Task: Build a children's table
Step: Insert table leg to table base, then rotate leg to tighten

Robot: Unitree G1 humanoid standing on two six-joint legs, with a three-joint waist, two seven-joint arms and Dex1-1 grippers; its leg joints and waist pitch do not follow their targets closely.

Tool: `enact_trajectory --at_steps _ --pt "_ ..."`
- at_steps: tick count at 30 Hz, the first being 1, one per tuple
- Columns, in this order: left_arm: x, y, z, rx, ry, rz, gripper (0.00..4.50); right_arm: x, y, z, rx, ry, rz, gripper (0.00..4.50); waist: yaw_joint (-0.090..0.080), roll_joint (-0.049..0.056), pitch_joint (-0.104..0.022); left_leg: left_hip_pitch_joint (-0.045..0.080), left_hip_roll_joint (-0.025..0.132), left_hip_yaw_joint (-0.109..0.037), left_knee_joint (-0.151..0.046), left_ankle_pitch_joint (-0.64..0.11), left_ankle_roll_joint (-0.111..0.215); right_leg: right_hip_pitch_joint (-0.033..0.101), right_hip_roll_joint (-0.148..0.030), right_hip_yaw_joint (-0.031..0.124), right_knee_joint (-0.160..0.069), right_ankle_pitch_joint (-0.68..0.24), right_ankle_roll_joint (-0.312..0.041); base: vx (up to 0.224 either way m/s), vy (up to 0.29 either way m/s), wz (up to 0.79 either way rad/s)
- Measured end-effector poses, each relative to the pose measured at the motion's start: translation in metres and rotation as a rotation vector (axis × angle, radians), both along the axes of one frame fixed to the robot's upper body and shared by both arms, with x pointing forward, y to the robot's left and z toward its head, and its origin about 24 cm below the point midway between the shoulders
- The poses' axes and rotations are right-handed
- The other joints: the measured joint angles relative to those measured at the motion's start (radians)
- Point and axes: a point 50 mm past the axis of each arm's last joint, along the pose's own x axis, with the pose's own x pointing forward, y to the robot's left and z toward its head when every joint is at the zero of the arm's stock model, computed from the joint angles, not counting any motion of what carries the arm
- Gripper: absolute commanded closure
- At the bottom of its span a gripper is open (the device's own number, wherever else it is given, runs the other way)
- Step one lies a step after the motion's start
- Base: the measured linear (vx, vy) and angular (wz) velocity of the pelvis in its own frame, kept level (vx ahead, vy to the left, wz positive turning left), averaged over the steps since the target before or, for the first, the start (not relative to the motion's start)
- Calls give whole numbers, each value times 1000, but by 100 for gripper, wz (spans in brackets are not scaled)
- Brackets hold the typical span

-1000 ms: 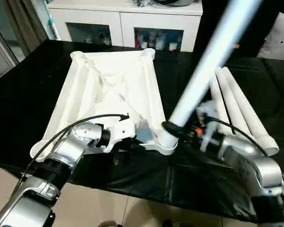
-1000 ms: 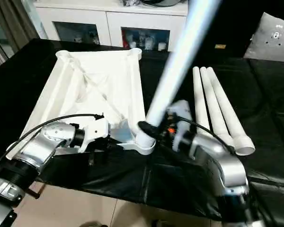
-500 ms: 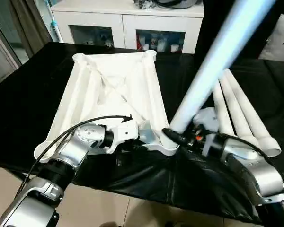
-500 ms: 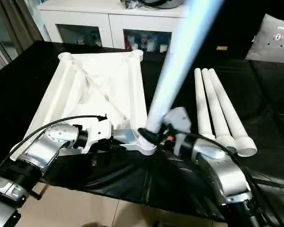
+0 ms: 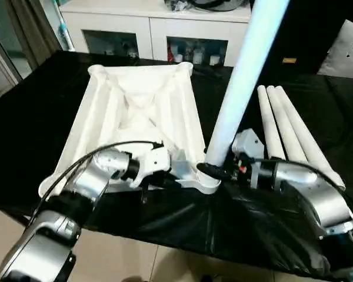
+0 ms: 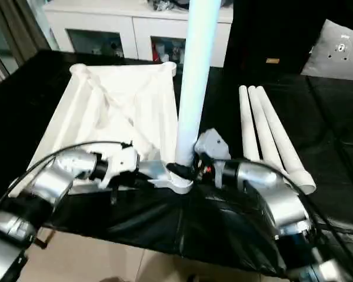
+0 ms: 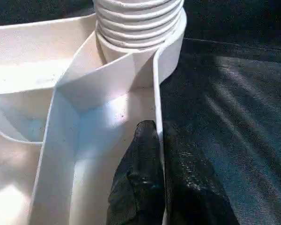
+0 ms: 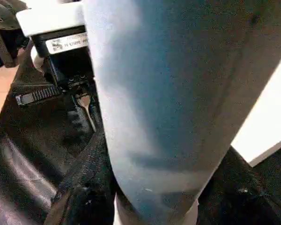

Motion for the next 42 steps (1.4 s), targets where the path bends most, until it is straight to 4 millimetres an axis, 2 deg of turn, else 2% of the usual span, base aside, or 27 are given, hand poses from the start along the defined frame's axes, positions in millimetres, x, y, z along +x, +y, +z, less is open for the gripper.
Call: enact_trajectory --at_steps 4,13,19,24,29,42 --pt "7 3 4 26 -14 -13 450 6 2 1 6 15 11 262 -3 -5 6 0 0 0 -2 0 0 0 0 0 -1 0 0 0 0 0" --pt "9 10 7 37 -21 -5 450 9 9 0 31 24 11 262 -14 -13 12 1 0 1 -9 0 0 1 0 0 -8 0 0 0 0 0" --pt "6 16 5 4 -13 146 450 17 22 -3 78 -2 -132 262 -33 -6 18 3 -1 1 -14 0 0 0 0 -3 -18 0 0 0 0 0" --pt "-6 -6 3 -61 -13 339 450 29 23 -2 102 -23 -302 262 -53 5 23 1 -3 1 -15 0 0 2 -3 -5 -34 -1 1 0 0 0" --pt "-8 -29 6 -60 -40 452 450 44 24 0 115 -30 -428 262 -57 4 23 0 -6 6 -16 2 4 0 -9 -5 -34 -1 1 0 0 0" --pt "-10 -43 11 -27 -103 552 450 54 28 4 136 -32 -513 262 -61 0 18 1 -5 9 -18 2 4 -1 -9 -6 -30 10 -6 0 0 0"
